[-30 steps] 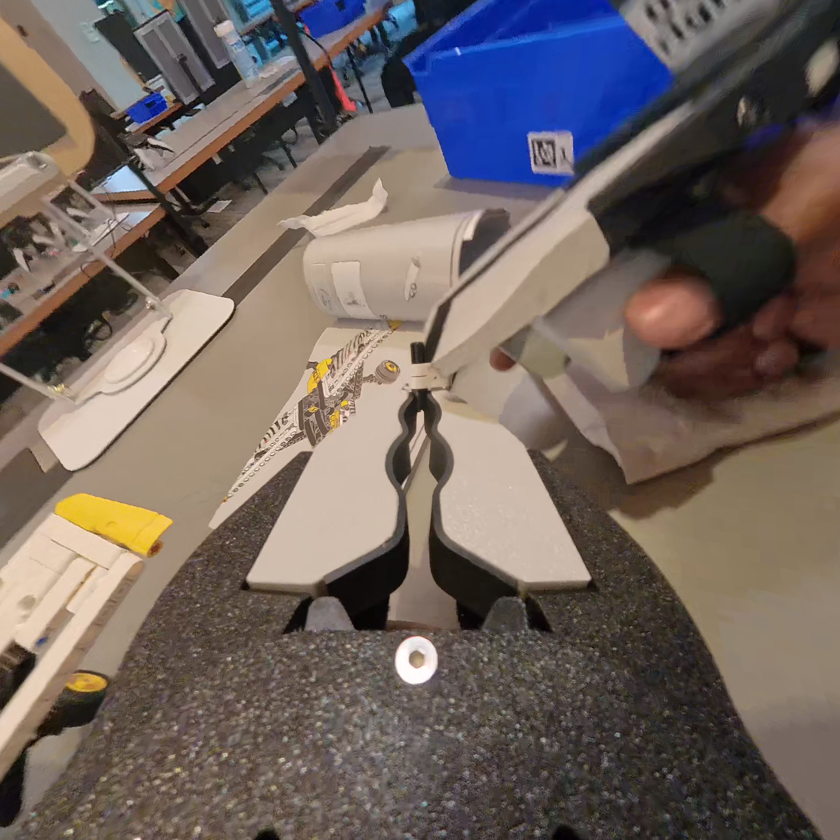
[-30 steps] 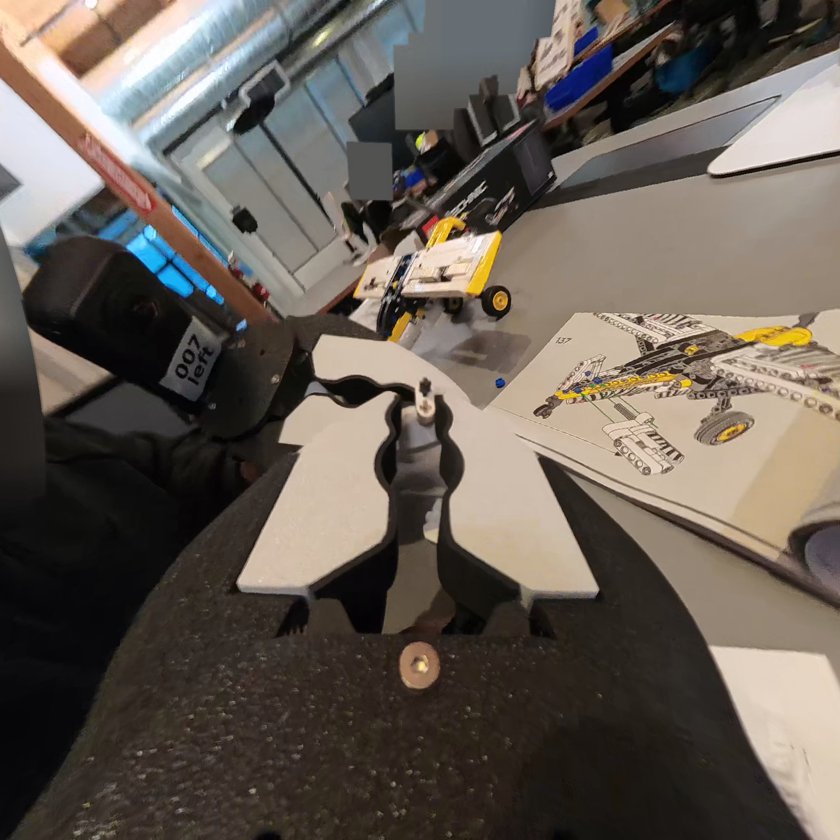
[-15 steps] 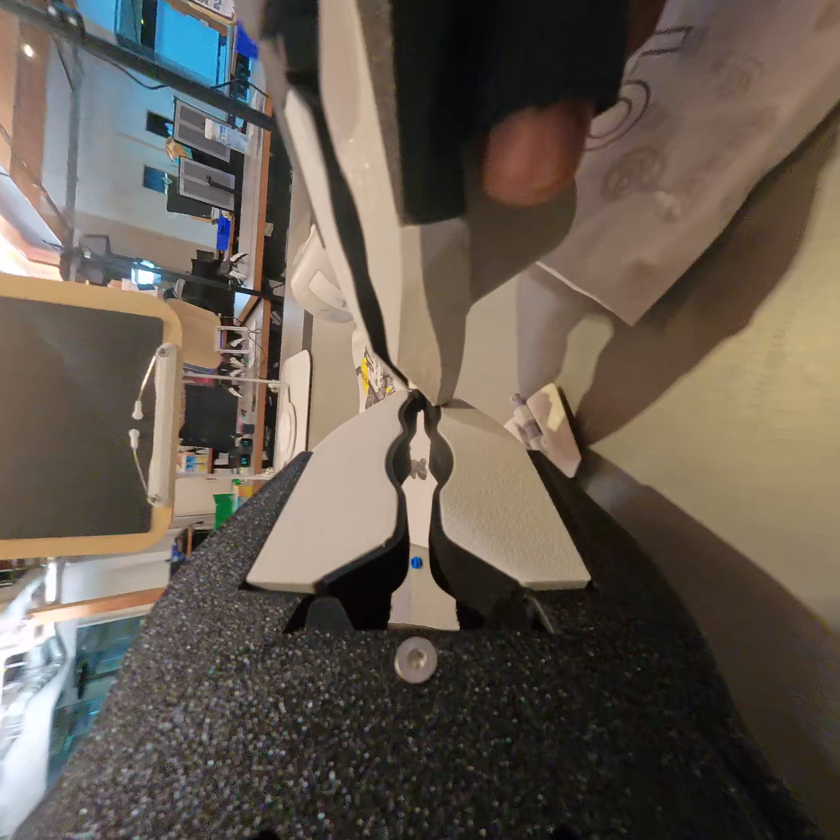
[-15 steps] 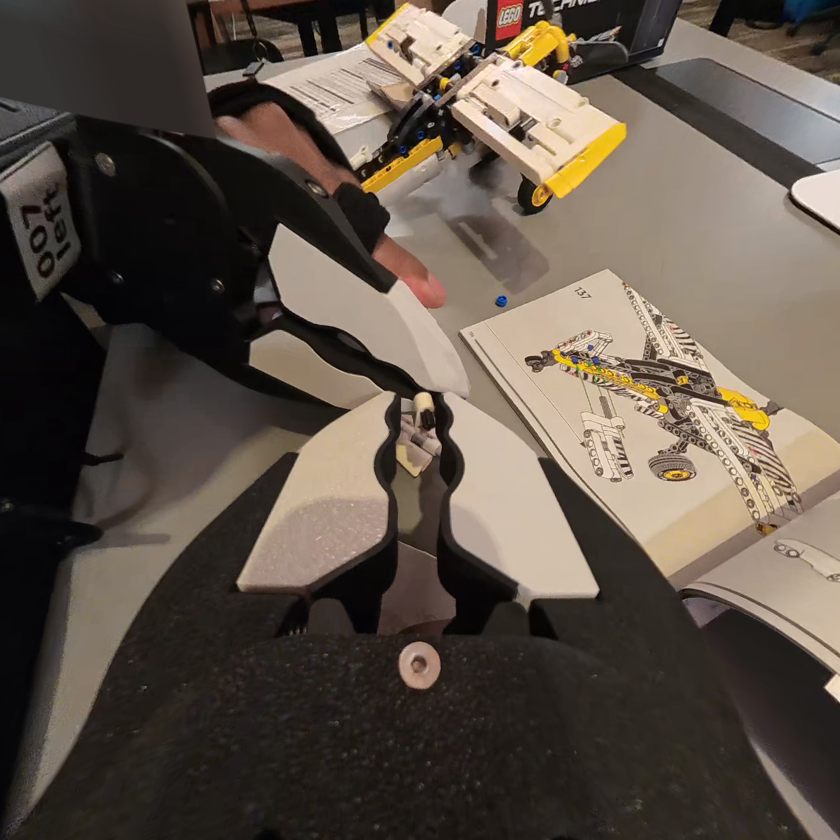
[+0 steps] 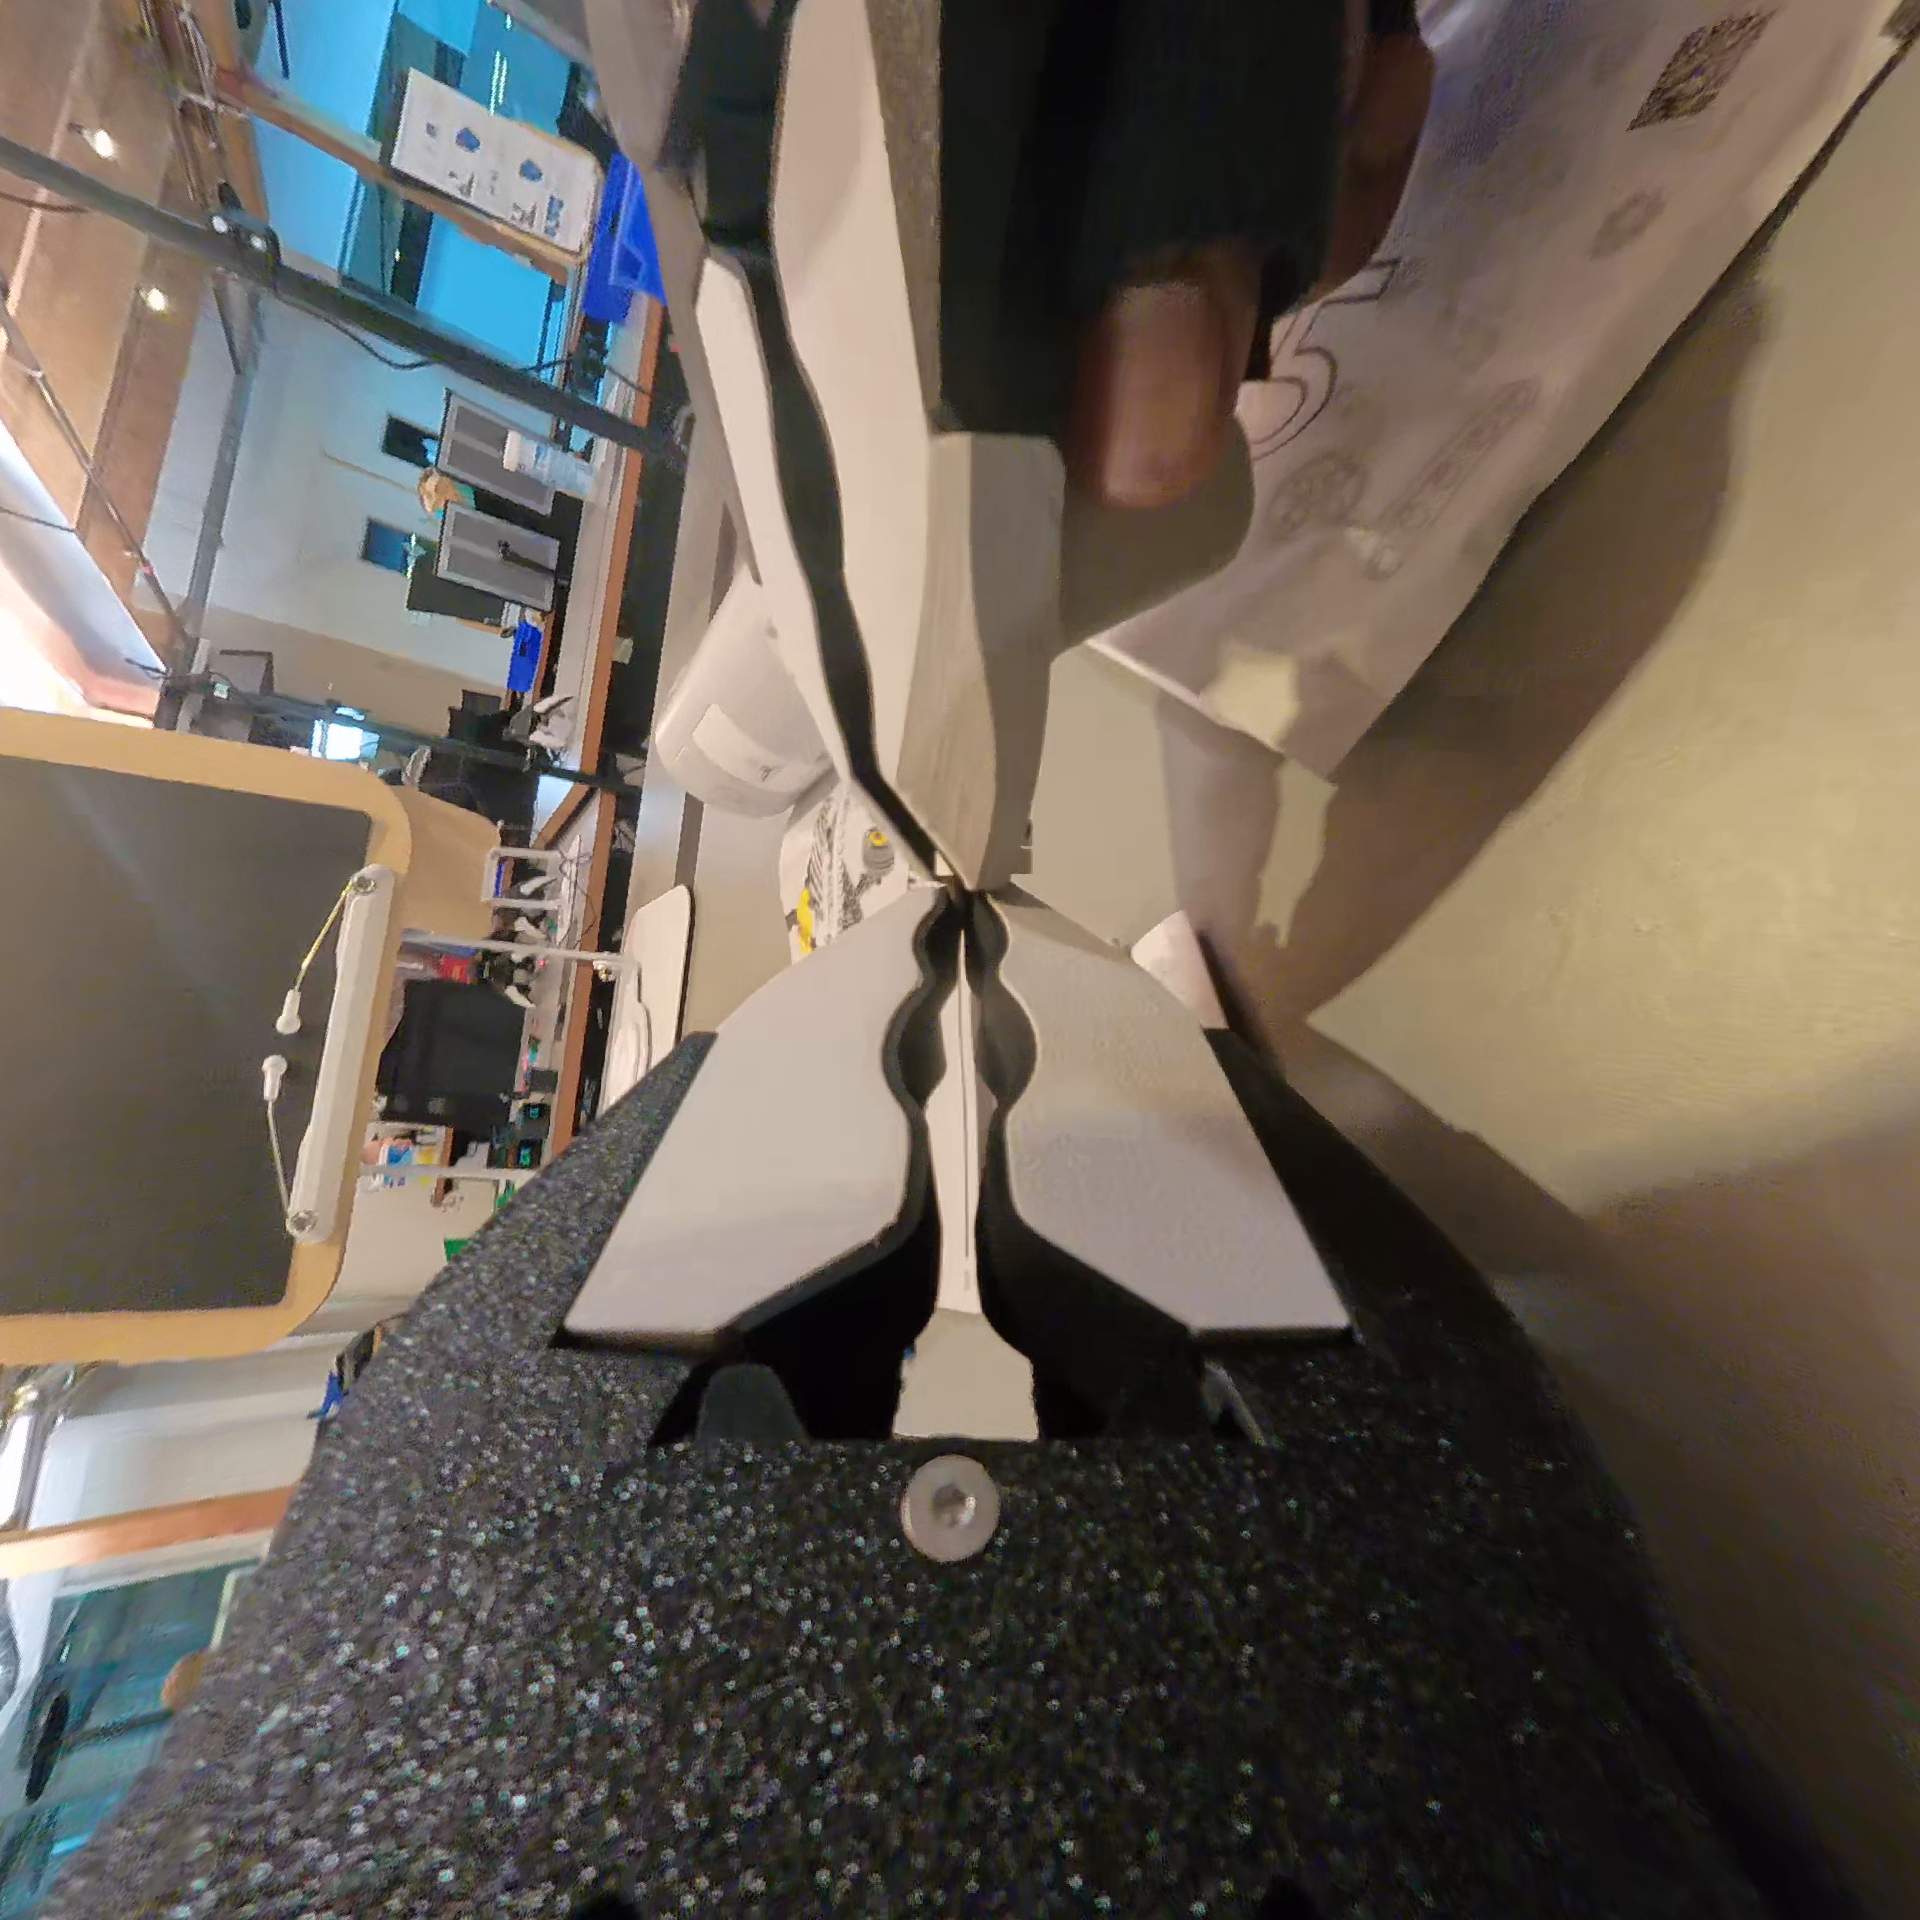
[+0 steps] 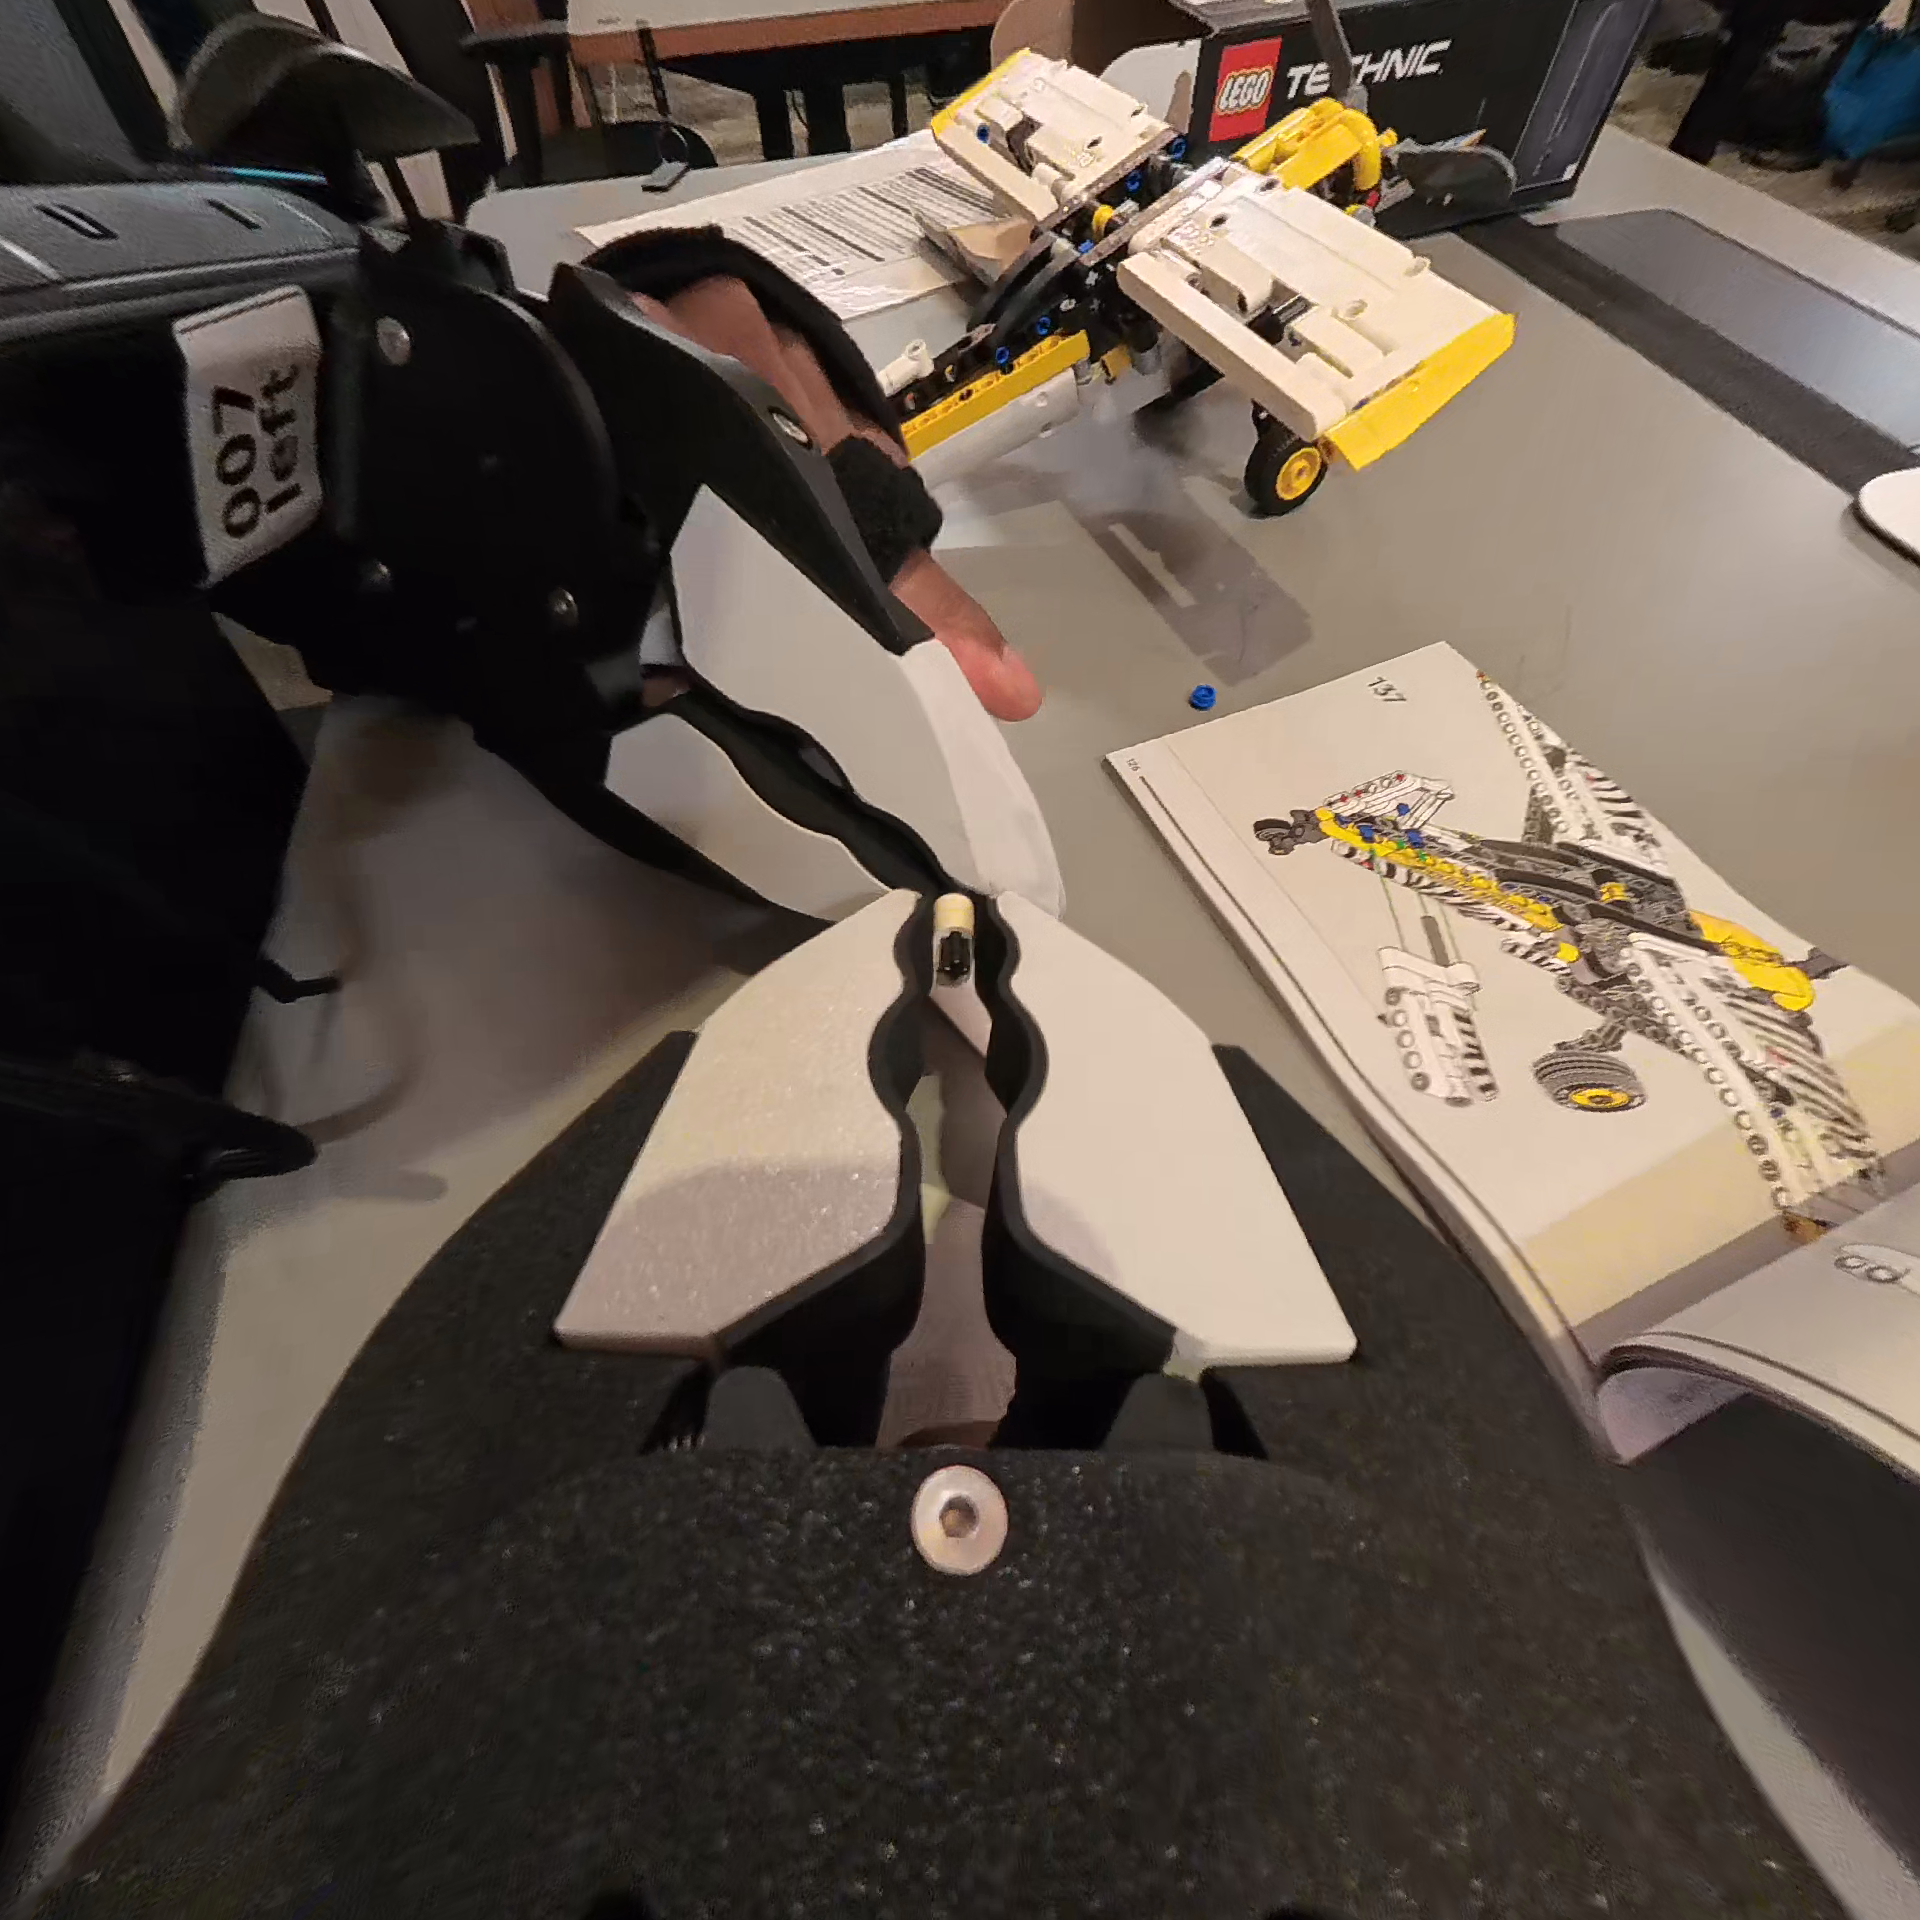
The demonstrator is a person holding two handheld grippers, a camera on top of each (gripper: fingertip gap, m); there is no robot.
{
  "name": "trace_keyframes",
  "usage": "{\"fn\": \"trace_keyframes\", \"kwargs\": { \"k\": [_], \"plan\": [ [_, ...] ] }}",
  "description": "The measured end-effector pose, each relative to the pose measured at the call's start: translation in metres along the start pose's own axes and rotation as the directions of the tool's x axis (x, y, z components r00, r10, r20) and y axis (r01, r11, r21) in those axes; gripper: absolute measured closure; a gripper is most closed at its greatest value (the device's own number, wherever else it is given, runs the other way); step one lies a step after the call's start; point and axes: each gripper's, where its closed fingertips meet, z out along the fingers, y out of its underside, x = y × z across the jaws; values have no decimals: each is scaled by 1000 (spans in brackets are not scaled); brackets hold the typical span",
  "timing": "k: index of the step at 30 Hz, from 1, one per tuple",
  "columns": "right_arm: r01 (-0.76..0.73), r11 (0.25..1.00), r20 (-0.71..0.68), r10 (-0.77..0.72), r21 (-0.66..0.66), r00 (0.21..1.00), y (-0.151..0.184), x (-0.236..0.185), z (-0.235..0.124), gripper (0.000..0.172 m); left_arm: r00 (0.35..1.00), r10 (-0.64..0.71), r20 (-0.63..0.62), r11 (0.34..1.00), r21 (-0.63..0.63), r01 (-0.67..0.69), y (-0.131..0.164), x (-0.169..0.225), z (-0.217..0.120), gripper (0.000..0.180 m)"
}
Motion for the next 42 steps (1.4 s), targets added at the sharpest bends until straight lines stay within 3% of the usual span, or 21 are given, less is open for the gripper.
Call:
{"fn": "trace_keyframes", "kwargs": {
  "k": [11, 20, 22, 24, 27, 33, 37, 42],
  "plan": [
    [-51, 998, 56, 50, 26, 997, 7, -13, -9, 164, 997, 74, 31, 992, 103, -77, -14, 9, -3, 177],
    [-51, 999, 52, 50, 21, 997, 13, -18, -14, 164, 998, 60, 23, 990, 126, -63, -17, 18, -6, 178],
    [-55, 997, -44, 57, 52, 997, 14, 5, -30, 164, 998, 42, 43, 999, 10, -43, 19, 9, -6, 179],
    [-111, 991, -67, 116, 76, 991, 16, 18, -37, 164, 996, -1, 86, 1000, -3, 2, 37, -3, -13, 180],
    [-65, 997, -32, 67, 46, 997, 16, 2, -27, 164, 996, 37, 79, 999, 24, -39, 19, 0, -7, 179],
    [-105, 993, -29, 106, 57, 994, 15, 7, -27, 164, 995, -78, 56, 989, 130, 71, -5, -7, -9, 180],
    [-106, 994, -37, 107, 38, 994, 13, 3, -20, 164, 999, 38, 16, 999, 15, -39, -5, 9, 9, 158],
    [-102, 995, -82, 102, 2, 991, 14, 4, -14, 165, 996, 85, 22, 996, -34, -85, -5, 11, 14, 153]
  ]
}}
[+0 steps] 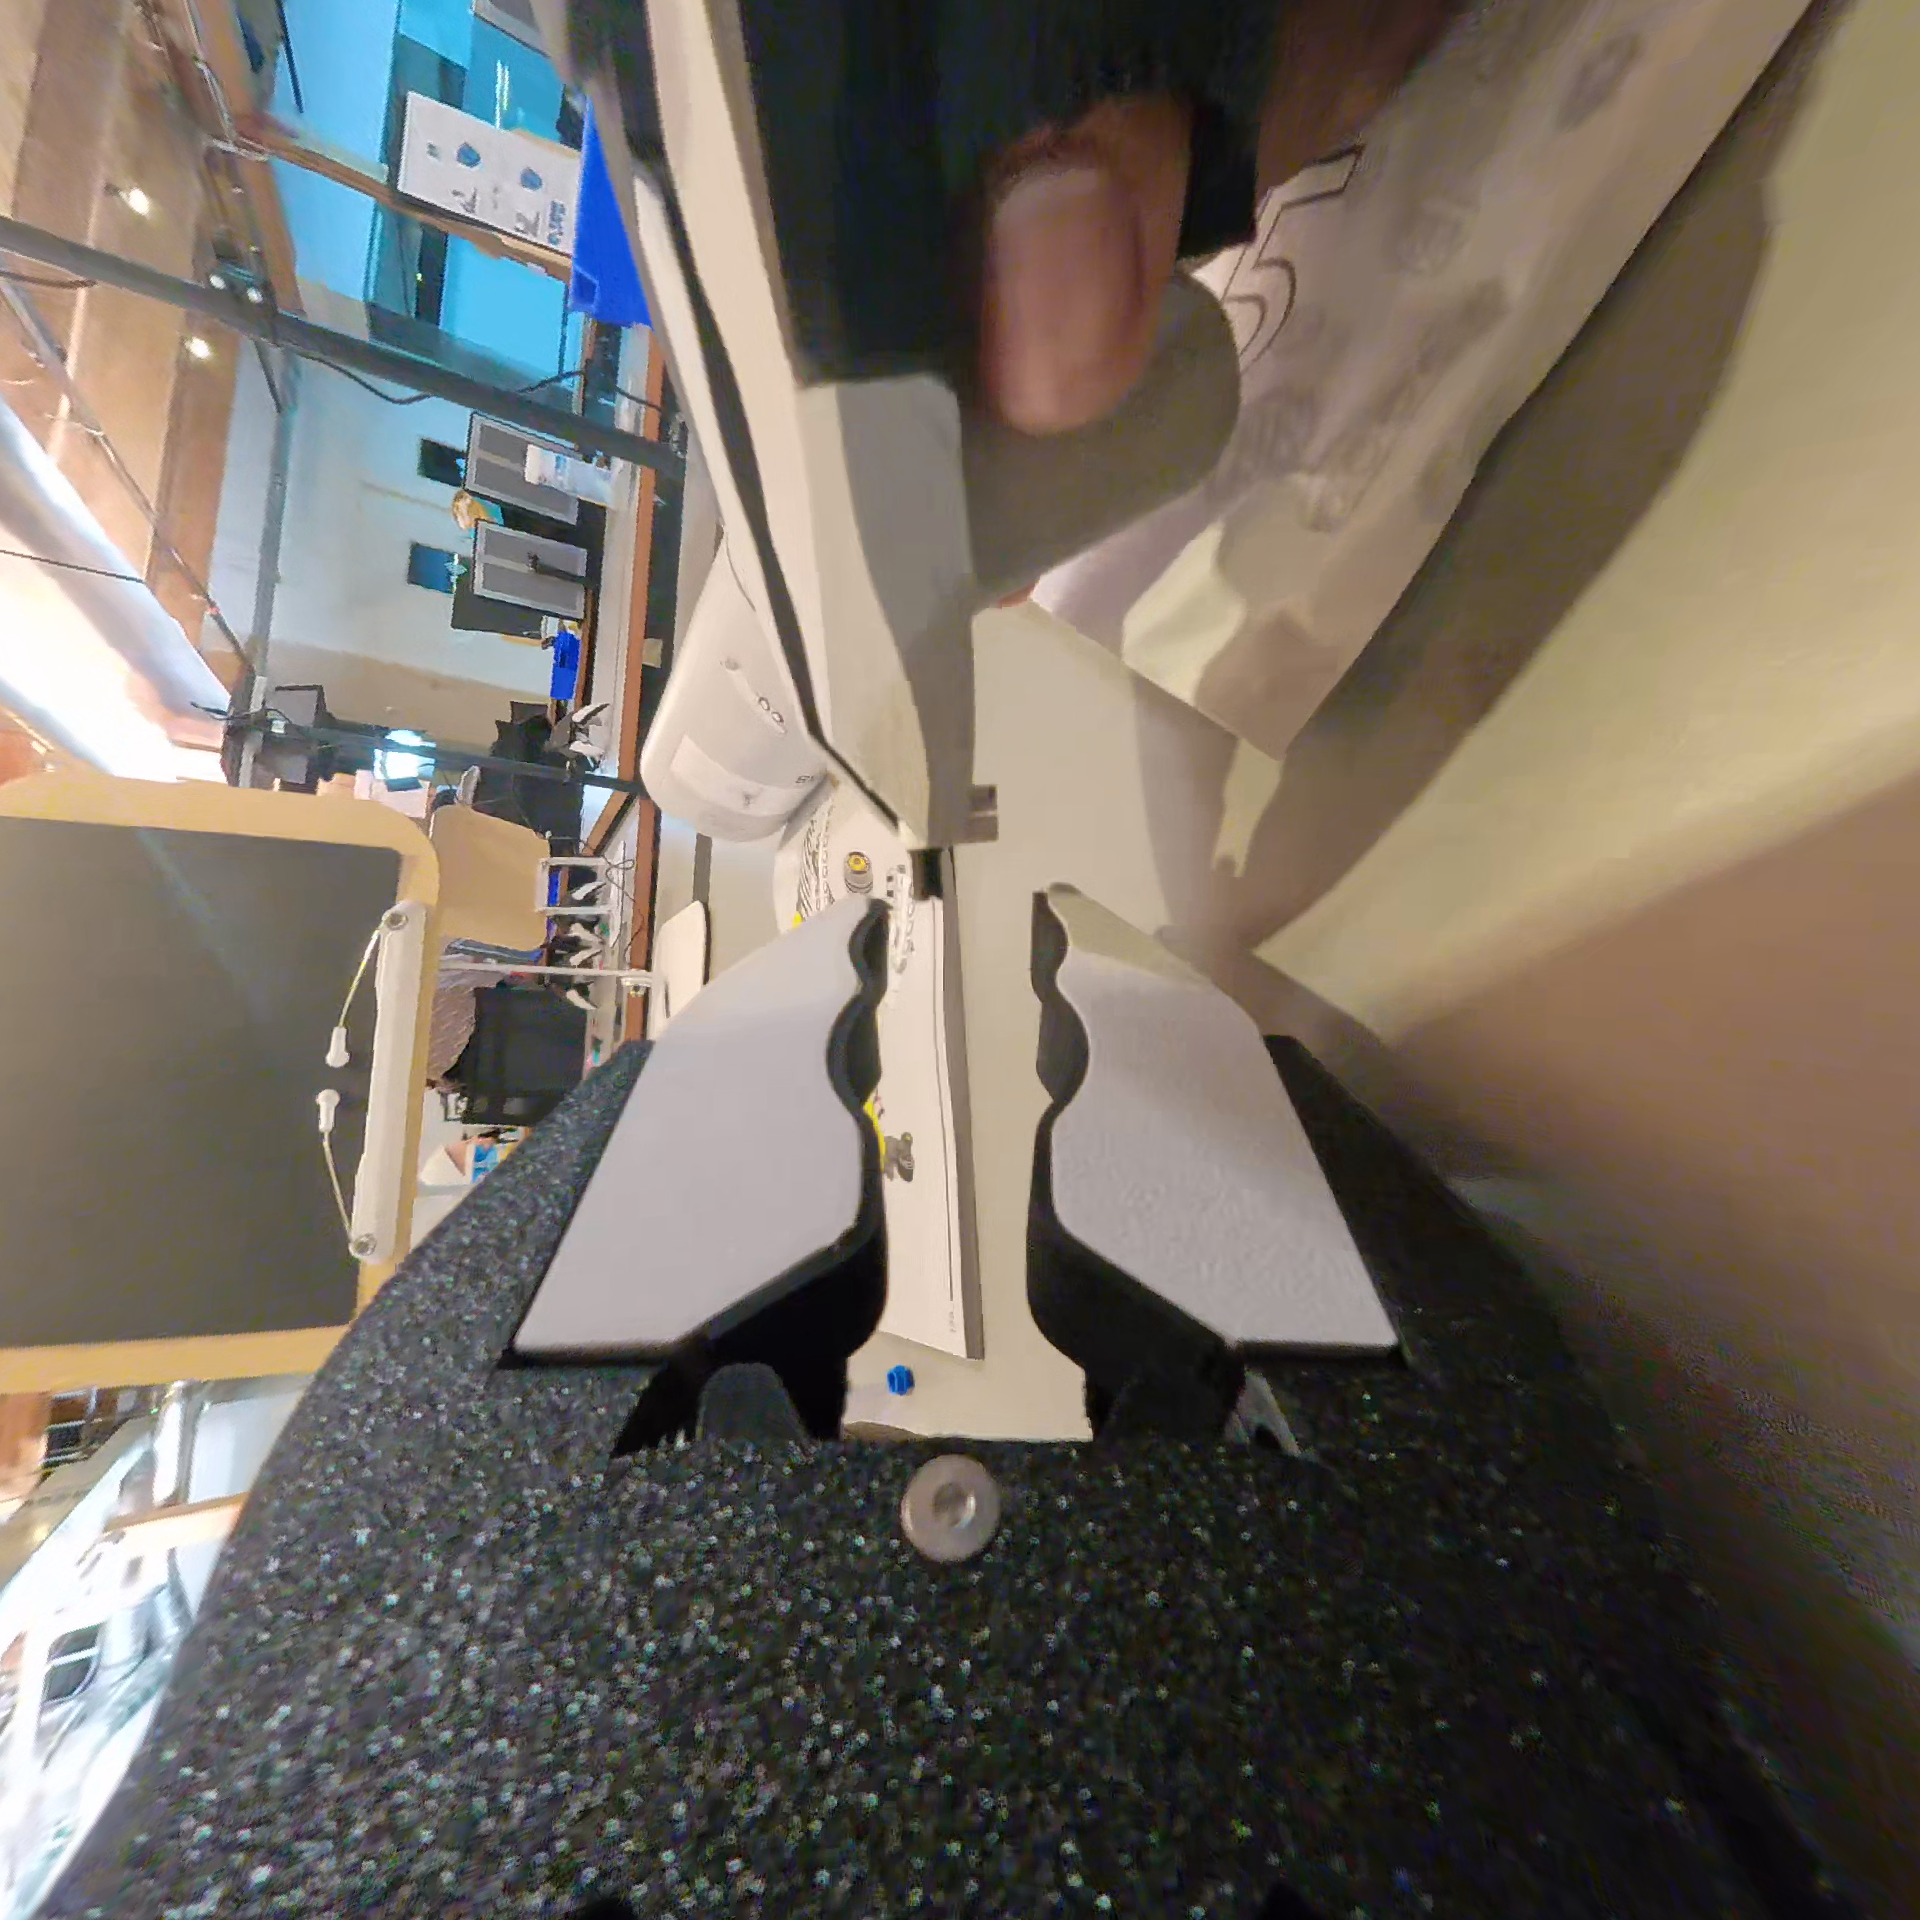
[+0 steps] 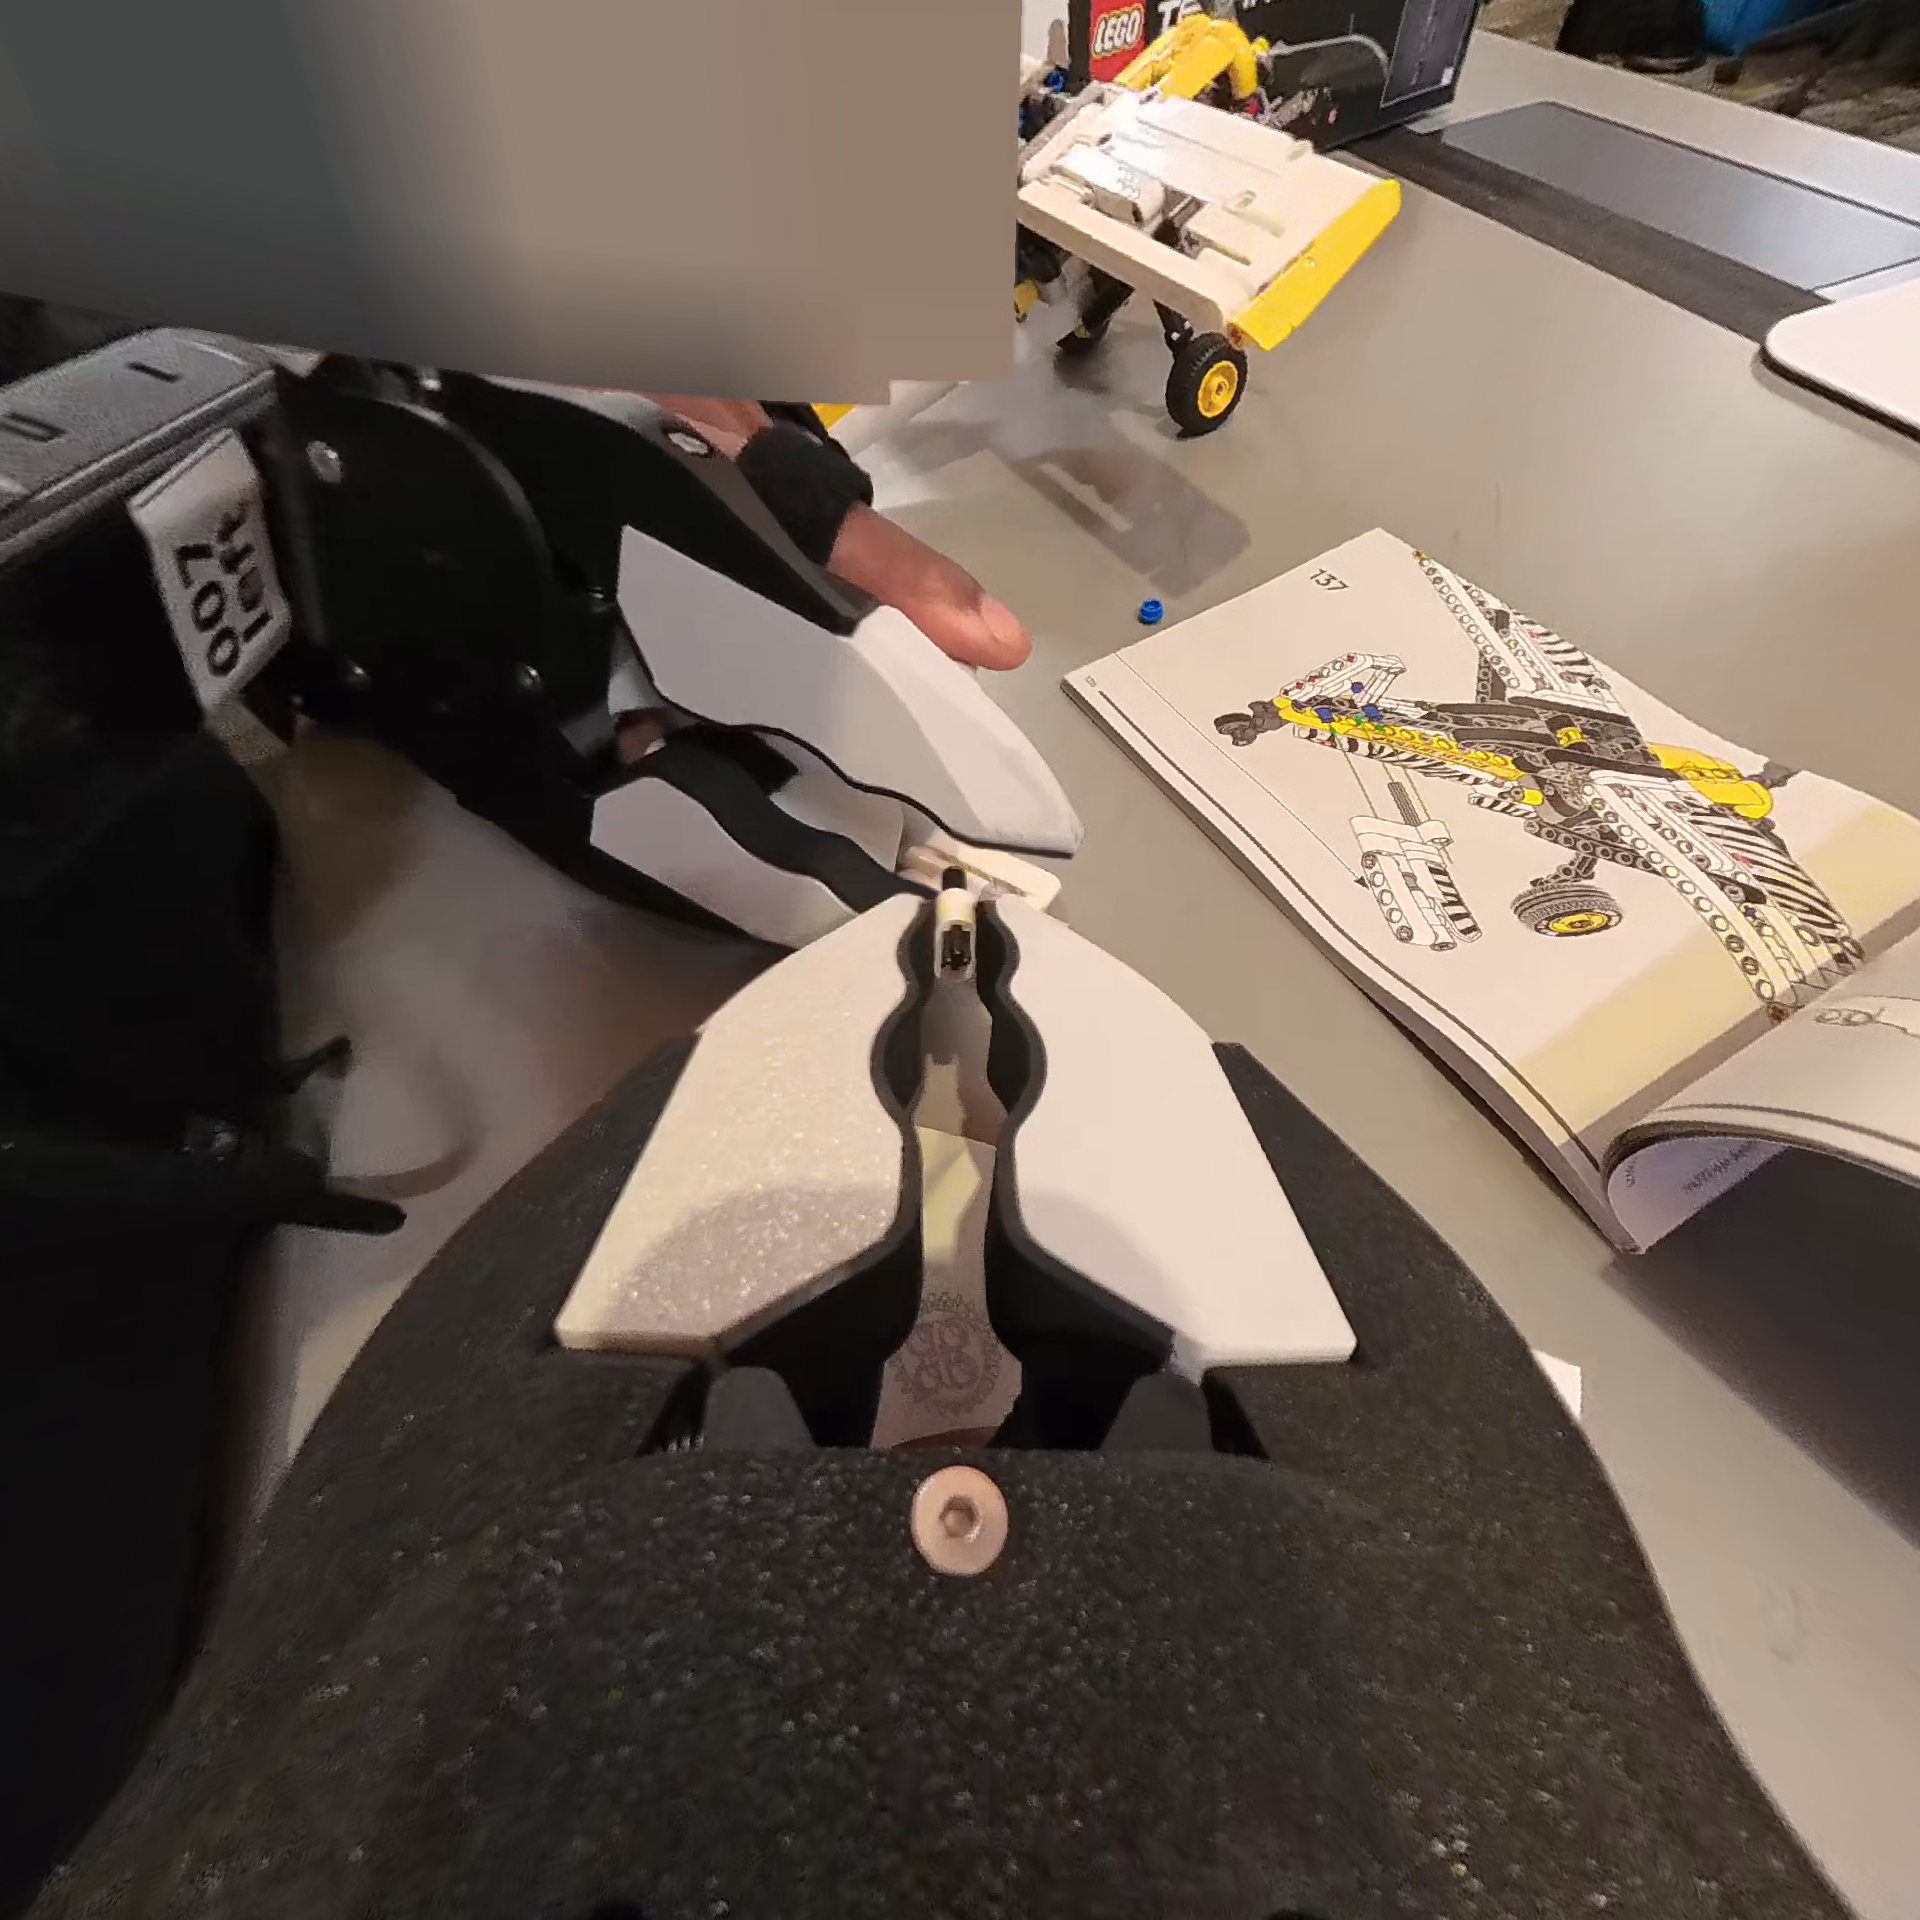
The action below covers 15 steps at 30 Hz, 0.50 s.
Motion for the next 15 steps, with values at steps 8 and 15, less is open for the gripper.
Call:
{"fn": "trace_keyframes", "kwargs": {
  "k": [8, 15],
  "plan": [
    [-11, 1000, -49, 10, -19, 999, 0, 4, 4, 165, 999, 49, 5, 997, -60, -48, -1, 4, 8, 143],
    [-19, 1000, -40, 19, -5, 999, -1, 2, 5, 165, 993, 89, 79, 993, -88, -82, 3, -11, 7, 175]
  ]
}}
